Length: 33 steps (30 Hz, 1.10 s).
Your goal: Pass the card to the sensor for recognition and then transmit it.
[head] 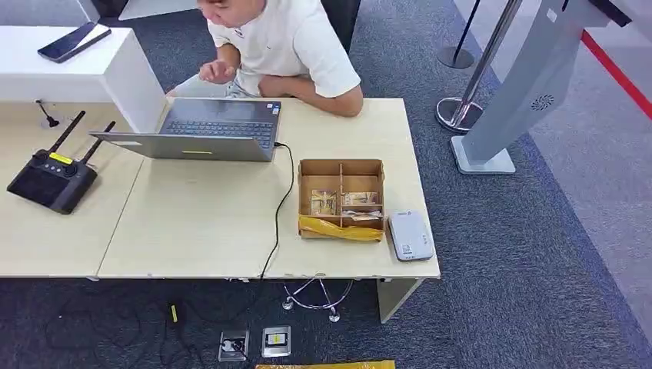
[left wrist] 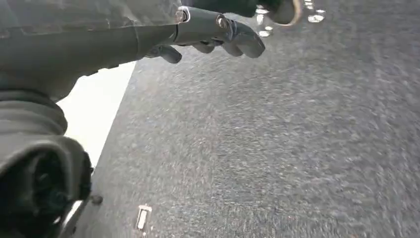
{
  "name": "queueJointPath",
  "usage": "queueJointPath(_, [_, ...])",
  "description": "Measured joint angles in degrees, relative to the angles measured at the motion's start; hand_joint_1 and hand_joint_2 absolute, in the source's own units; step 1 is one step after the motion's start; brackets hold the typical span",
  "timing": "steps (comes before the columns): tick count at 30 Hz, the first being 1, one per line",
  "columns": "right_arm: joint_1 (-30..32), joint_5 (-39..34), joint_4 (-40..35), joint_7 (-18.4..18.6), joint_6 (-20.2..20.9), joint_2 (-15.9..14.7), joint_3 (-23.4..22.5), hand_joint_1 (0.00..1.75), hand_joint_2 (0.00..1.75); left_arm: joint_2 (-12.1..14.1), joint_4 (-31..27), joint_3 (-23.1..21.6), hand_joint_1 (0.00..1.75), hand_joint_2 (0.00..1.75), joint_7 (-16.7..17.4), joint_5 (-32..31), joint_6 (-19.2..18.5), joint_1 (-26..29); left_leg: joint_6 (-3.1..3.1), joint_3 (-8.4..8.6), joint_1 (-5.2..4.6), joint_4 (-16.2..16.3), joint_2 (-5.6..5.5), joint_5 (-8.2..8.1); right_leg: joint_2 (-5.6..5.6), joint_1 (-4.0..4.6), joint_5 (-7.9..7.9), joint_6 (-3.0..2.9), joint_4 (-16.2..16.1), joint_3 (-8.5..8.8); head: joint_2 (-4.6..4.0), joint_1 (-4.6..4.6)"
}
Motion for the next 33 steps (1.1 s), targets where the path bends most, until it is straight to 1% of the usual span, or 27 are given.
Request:
queueJointPath(5, [-0.69,2.17,0.00,-0.96,0.24,0.77,1.95,0.00,1.75,-0.50,0.00,0.90,0.00,0.00,1.97,1.18,1.82,0.02,0.00,0.00,0.00,0.00,0.00,0.00,0.01,0.00,0.00,0.00,0.00,0.02,0.00,0.02])
queueJointPath(11, [-3.10,3.68,0.00,-0.90,0.98,1.55,4.11,0.00,1.75,-2.03,-0.02,1.81,0.00,0.00,1.62,2.56,2.80,-0.05,0.00,0.04,-0.01,0.01,0.01,0.01,0.00,-0.01,0.01,0.01,0.00,0.03,0.00,0.04])
queueJointPath(13, [-3.60,3.57,0.00,-0.72,1.12,1.71,4.70,0.00,1.75,-2.54,-0.07,2.19,0.00,0.00,0.83,2.87,2.76,-0.05,0.00,0.04,-0.01,0.01,0.01,0.01,-0.01,-0.01,0.01,0.01,0.00,0.03,0.00,0.04])
queueJointPath(14, [-3.77,3.50,0.00,-0.64,1.29,1.79,4.88,0.00,1.75,-2.78,-0.09,2.32,0.00,0.00,-0.27,3.61,2.51,-0.09,0.00,0.04,-0.01,0.02,0.01,0.01,0.00,-0.01,0.01,0.01,0.00,0.03,0.00,0.02])
queueJointPath(15, [-4.03,3.44,0.00,-0.33,1.71,1.79,5.10,0.00,1.75,-2.95,-0.31,2.38,0.00,0.00,-2.61,5.19,1.84,-0.10,0.00,0.04,-0.01,0.02,0.01,0.01,0.01,-0.01,0.01,0.01,0.00,0.02,0.00,0.04])
queueJointPath(16, [-4.36,3.15,0.00,0.24,2.01,1.82,5.20,0.00,1.75,-3.02,-1.11,2.62,0.00,0.00,-4.46,6.88,2.01,0.09,0.00,0.03,-0.01,0.02,0.00,0.01,0.01,-0.01,0.01,0.01,0.00,0.02,0.00,0.00])
queueJointPath(17, [-4.71,2.84,0.00,0.61,2.12,1.82,5.27,0.00,1.75,-2.88,-2.72,2.67,0.00,0.00,-3.53,7.85,3.70,0.84,0.00,0.07,-0.01,0.02,0.01,0.01,0.03,-0.01,0.01,0.00,0.00,0.02,0.00,0.04])
queueJointPath(18, [-4.96,2.19,0.00,0.61,2.12,1.82,5.38,0.00,1.75,-2.36,-6.02,2.49,0.00,0.00,0.31,8.76,6.48,1.90,-0.01,0.16,0.00,0.02,0.09,-0.01,0.11,0.00,0.01,0.00,0.00,0.05,0.00,0.07])
queueJointPath(19, [-5.04,1.54,0.00,0.59,2.10,1.71,5.38,0.00,1.75,-1.51,-10.08,1.97,0.00,0.00,4.51,9.59,7.94,3.03,-0.03,0.22,0.00,0.02,0.14,-0.03,0.15,0.00,0.01,0.00,0.00,0.05,0.00,0.00])
queueJointPath(20, [-4.92,1.01,0.00,0.59,2.05,1.58,5.36,0.00,1.75,-0.37,-13.98,1.26,0.00,0.00,6.90,10.67,8.20,3.89,-0.03,0.18,0.00,0.02,0.13,-0.03,0.16,0.00,0.00,0.00,0.00,0.04,0.00,0.04])
queueJointPath(21, [-4.70,0.44,0.00,0.59,1.99,1.34,5.33,0.00,1.75,1.02,-18.02,0.33,0.00,0.00,7.52,12.47,8.22,4.37,-0.03,0.13,0.02,0.01,0.08,-0.03,0.10,0.02,0.00,-0.01,0.00,0.06,0.00,0.04])
queueJointPath(22, [-4.52,-0.06,0.00,0.59,1.95,1.20,5.33,0.00,1.75,1.88,-20.17,-0.43,0.00,0.00,6.85,13.59,8.11,4.86,-0.03,0.11,0.02,0.01,0.05,-0.02,0.04,0.02,-0.01,-0.01,0.00,0.03,0.00,0.00])
queueJointPath(23, [-4.28,-0.63,0.00,0.61,1.88,0.90,5.33,0.00,1.75,2.58,-21.38,-1.29,0.00,0.00,5.24,14.78,7.85,4.77,-0.02,0.09,0.01,0.01,0.00,-0.01,-0.03,0.01,-0.01,-0.01,0.00,0.05,0.00,0.02])
queueJointPath(27, [-3.20,-2.66,0.00,0.59,1.68,0.22,5.22,0.00,1.75,3.45,-22.03,-4.64,0.00,0.00,-0.33,16.90,6.27,3.73,-0.02,0.12,0.01,0.00,0.02,-0.01,-0.02,0.01,-0.03,-0.01,0.00,0.08,0.00,0.00])
queueJointPath(33, [-1.66,-3.84,0.00,0.46,1.44,-0.44,4.94,0.00,1.75,3.87,-20.92,-8.05,0.00,0.00,-3.96,17.16,4.66,2.38,-0.02,0.12,-0.02,0.01,0.02,-0.02,0.03,-0.02,-0.02,0.00,0.00,0.08,0.00,0.02])
